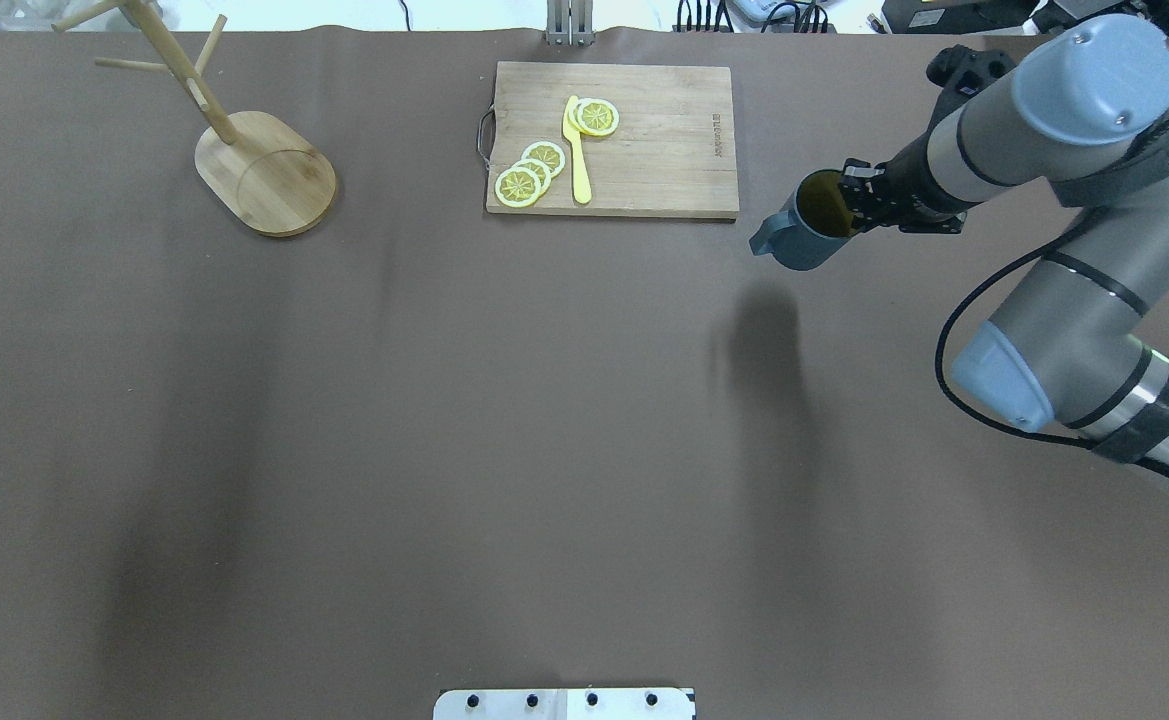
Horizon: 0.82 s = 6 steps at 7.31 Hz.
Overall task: Hang cup on storage rack
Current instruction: 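Lift the blue mug and carry it toward the table center, then lower the blue mug onto the table near the cutting board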
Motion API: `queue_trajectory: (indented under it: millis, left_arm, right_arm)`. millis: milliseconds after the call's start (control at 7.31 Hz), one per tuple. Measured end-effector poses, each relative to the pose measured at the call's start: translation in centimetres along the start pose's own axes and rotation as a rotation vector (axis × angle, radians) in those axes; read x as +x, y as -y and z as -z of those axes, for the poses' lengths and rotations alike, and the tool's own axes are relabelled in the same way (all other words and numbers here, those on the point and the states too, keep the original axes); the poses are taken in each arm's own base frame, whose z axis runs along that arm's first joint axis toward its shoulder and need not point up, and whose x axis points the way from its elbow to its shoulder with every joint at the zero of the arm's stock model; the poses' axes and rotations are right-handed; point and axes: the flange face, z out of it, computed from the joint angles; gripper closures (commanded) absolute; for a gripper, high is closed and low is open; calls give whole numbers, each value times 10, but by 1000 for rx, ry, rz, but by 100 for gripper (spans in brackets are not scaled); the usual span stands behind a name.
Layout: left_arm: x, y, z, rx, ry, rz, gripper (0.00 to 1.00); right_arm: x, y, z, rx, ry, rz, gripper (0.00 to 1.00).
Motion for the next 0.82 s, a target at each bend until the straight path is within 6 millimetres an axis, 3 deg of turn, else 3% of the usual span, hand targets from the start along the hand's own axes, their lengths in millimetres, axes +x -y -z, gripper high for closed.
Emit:
queue_trajectory:
  millis: [274, 821]
  left_arm:
    - [0, 0, -1, -1, 0, 3, 0]
    - [-3, -3, -3, -8, -1, 7, 0]
  right_arm:
    - [-47, -38, -4, 16, -17, -69, 100]
    - [-111, -96, -6, 48, -54, -195, 100]
